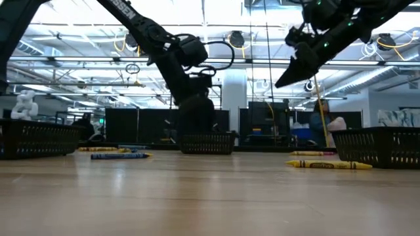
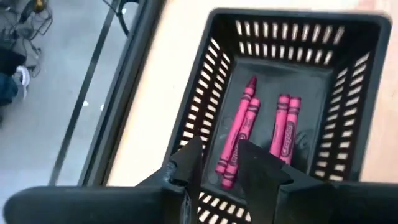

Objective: Sort crayons
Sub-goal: Put the yellow crayon into the bottom right black bin

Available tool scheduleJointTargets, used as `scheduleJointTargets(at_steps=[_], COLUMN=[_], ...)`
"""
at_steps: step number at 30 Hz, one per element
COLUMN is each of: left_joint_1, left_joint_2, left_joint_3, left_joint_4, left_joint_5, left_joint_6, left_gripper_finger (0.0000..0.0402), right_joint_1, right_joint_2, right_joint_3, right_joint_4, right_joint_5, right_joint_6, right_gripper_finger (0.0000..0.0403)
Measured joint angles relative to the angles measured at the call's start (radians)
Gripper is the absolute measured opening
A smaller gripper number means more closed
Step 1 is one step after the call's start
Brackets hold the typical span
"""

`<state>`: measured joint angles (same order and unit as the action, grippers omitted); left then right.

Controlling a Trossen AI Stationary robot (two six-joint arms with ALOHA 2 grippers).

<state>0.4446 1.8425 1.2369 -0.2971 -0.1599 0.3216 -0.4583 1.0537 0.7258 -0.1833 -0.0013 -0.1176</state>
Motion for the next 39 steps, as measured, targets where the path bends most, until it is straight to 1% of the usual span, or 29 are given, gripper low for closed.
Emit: scheduleJointTargets(at_steps=[4, 6, 9, 11, 15, 16, 19, 20, 23, 26, 29, 33, 36, 39], left_joint_1=[0.0, 0.0, -0.005, -0.018, -0.056, -0.068, -0.096, -0.103, -0.114, -0.119, -0.122, -0.133, -0.142, -0.149], left_joint_2=[-0.036, -0.047, -0.079, -0.11, -0.206, -0.235, -0.309, -0.329, -0.376, -0.396, -0.396, -0.397, -0.396, -0.396], left_joint_3=[-0.054, -0.11, -0.198, -0.25, -0.35, -0.373, -0.425, -0.443, -0.488, -0.529, -0.555, -0.583, -0.597, -0.602], left_joint_4=[0.025, 0.087, 0.192, 0.311, 0.52, 0.55, 0.627, 0.637, 0.648, 0.65, 0.647, 0.658, 0.655, 0.655], left_joint_5=[0.002, 0.002, 0.01, 0.011, 0.013, 0.013, 0.009, 0.0, -0.04, -0.061, -0.062, -0.063, -0.063, -0.063], left_joint_6=[-0.068, -0.1, -0.156, -0.198, -0.263, -0.264, -0.26, -0.257, -0.256, -0.265, -0.307, -0.341, -0.343, -0.343], left_gripper_finger=[0.0089, 0.0084, 0.0078, 0.0074, 0.007, 0.007, 0.007, 0.007, 0.007, 0.007, 0.007, 0.007, 0.007, 0.007], right_joint_1=[0.0, -0.002, -0.021, -0.051, -0.123, -0.139, -0.189, -0.202, -0.225, -0.235, -0.237, -0.236, -0.239, -0.243], right_joint_2=[0.057, 0.085, 0.124, 0.147, 0.193, 0.208, 0.277, 0.31, 0.425, 0.526, 0.605, 0.665, 0.698, 0.716], right_joint_3=[0.0, 0.0, 0.0, 0.0, 0.007, 0.016, 0.075, 0.098, 0.161, 0.226, 0.288, 0.358, 0.382, 0.383], right_joint_4=[-0.013, -0.019, -0.08, -0.134, -0.22, -0.257, -0.325, -0.352, -0.42, -0.457, -0.488, -0.532, -0.543, -0.56], right_joint_5=[-0.001, -0.002, -0.004, -0.003, 0.048, 0.044, -0.033, -0.053, -0.052, -0.052, -0.043, 0.029, 0.081, 0.079], right_joint_6=[0.01, 0.023, 0.019, -0.011, -0.098, -0.122, -0.188, -0.21, -0.321, -0.422, -0.468, -0.5, -0.521, -0.553], right_gripper_finger=[0.0027, 0.0027, 0.0027, 0.0027, 0.0027, 0.0027, 0.0031, 0.0033, 0.0043, 0.0059, 0.0078, 0.0099, 0.0106, 0.0103])
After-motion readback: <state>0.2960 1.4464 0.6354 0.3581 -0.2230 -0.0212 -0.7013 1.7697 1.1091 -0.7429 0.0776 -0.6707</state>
